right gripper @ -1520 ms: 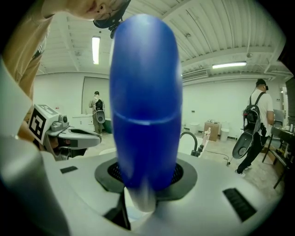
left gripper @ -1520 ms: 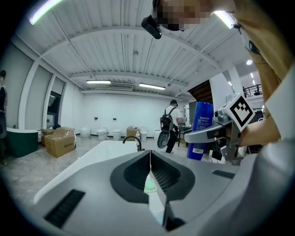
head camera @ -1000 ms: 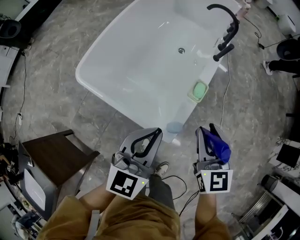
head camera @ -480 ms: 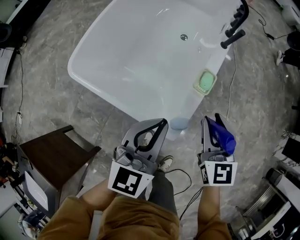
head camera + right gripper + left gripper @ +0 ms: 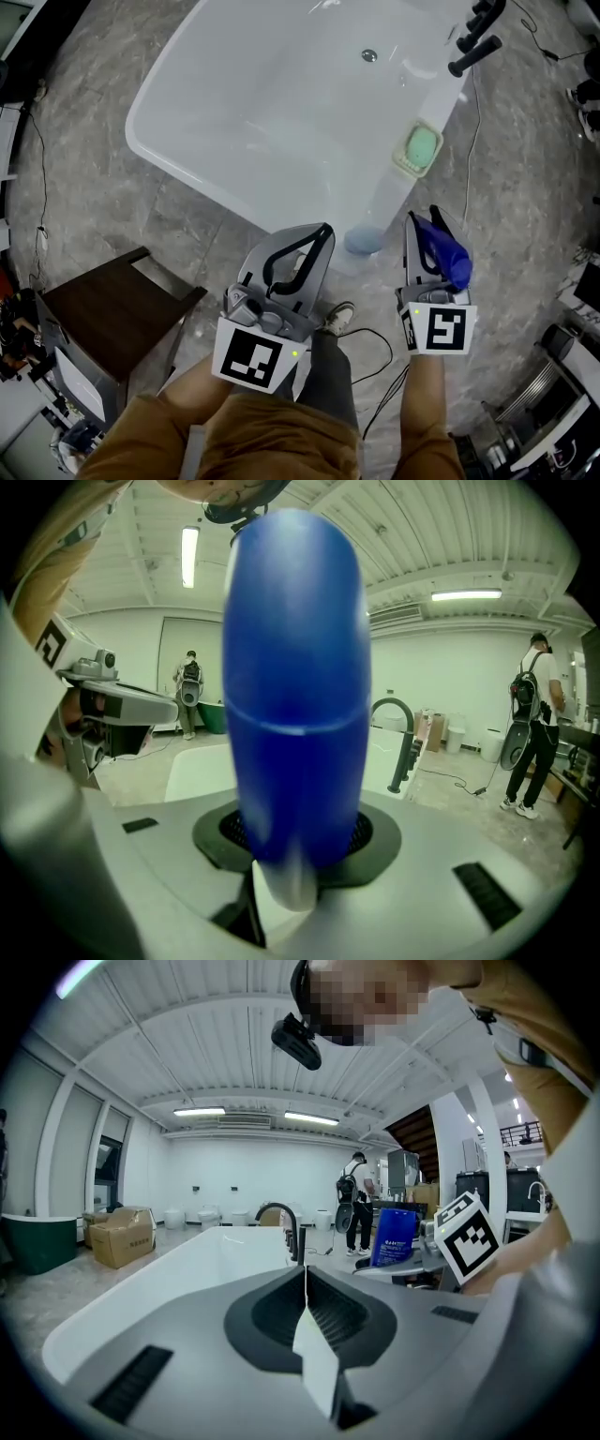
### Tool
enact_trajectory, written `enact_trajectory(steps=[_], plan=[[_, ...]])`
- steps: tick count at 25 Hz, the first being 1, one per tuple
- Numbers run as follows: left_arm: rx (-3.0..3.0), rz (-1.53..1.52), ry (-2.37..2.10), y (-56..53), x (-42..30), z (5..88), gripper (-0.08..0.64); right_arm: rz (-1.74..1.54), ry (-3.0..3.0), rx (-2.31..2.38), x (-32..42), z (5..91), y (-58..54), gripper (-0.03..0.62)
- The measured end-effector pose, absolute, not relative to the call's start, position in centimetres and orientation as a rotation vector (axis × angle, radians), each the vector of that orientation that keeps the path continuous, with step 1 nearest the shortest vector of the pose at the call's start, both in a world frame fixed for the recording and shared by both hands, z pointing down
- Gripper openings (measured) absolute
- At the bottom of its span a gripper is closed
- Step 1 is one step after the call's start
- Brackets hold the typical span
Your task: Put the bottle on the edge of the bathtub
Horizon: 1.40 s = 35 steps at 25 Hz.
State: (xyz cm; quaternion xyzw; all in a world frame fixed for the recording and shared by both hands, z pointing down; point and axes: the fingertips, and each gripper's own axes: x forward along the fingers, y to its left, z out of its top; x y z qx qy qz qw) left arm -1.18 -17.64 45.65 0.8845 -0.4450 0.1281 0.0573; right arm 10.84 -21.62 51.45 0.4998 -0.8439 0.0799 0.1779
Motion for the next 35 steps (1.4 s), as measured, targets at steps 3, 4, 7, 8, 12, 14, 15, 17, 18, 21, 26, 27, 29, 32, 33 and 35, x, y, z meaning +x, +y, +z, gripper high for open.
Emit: enact_trajectory(steps=[3, 4, 7, 8, 12, 14, 15, 17, 18, 21, 26, 27, 29, 32, 33, 35], plan=[[2.670, 0.393, -1.348, -17.9, -1.2, 46.3, 0.011, 0.228, -2.382, 1.414, 10.8, 52.3, -22.0, 0.138], [2.666, 0.396, -1.347, -17.9, -1.2, 46.4, 0.011, 0.231, -2.381, 1.413, 10.8, 52.6, -22.1, 0.138], [2.666, 0.401, -1.340, -18.2, -0.9, 46.8, 0.011, 0.243, -2.380, 1.408, 10.9, 53.5, -22.5, 0.138], [2.667, 0.401, -1.340, -18.3, -0.9, 46.9, 0.011, 0.246, -2.379, 1.407, 10.9, 53.9, -22.6, 0.138], [2.666, 0.419, -1.335, -18.6, -0.9, 47.9, 0.011, 0.259, -2.379, 1.404, 10.7, 55.5, -23.0, 0.138], [2.665, 0.427, -1.334, -18.8, -0.9, 48.5, 0.011, 0.264, -2.378, 1.398, 10.4, 56.4, -23.2, 0.138], [2.662, 0.427, -1.335, -19.0, -0.9, 48.7, 0.011, 0.265, -2.377, 1.395, 10.3, 56.8, -23.3, 0.138], [2.652, 0.423, -1.337, -19.3, -0.9, 49.2, 0.011, 0.264, -2.372, 1.385, 10.0, 57.7, -23.6, 0.138], [2.648, 0.422, -1.338, -19.4, -0.9, 49.5, 0.011, 0.264, -2.369, 1.380, 9.9, 58.2, -23.7, 0.138], [2.641, 0.427, -1.337, -19.8, -1.0, 50.0, 0.011, 0.266, -2.363, 1.369, 9.6, 59.3, -23.9, 0.138], [2.630, 0.426, -1.350, -20.1, -1.5, 50.8, 0.011, 0.274, -2.360, 1.362, 9.3, 61.0, -24.3, 0.138], [2.627, 0.427, -1.351, -20.1, -1.6, 50.9, 0.011, 0.275, -2.359, 1.364, 9.4, 61.3, -24.4, 0.138], [2.619, 0.430, -1.354, -20.2, -1.9, 51.3, 0.011, 0.280, -2.358, 1.369, 9.4, 61.8, -24.5, 0.138], [2.613, 0.428, -1.358, -20.4, -2.2, 51.6, 0.011, 0.283, -2.343, 1.362, 9.2, 62.6, -24.6, 0.138], [2.613, 0.428, -1.359, -20.4, -2.3, 51.8, 0.011, 0.283, -2.340, 1.359, 9.2, 62.9, -24.6, 0.138], [2.610, 0.428, -1.362, -20.4, -2.5, 52.0, 0.011, 0.284, -2.337, 1.355, 9.0, 63.4, -24.6, 0.138]])
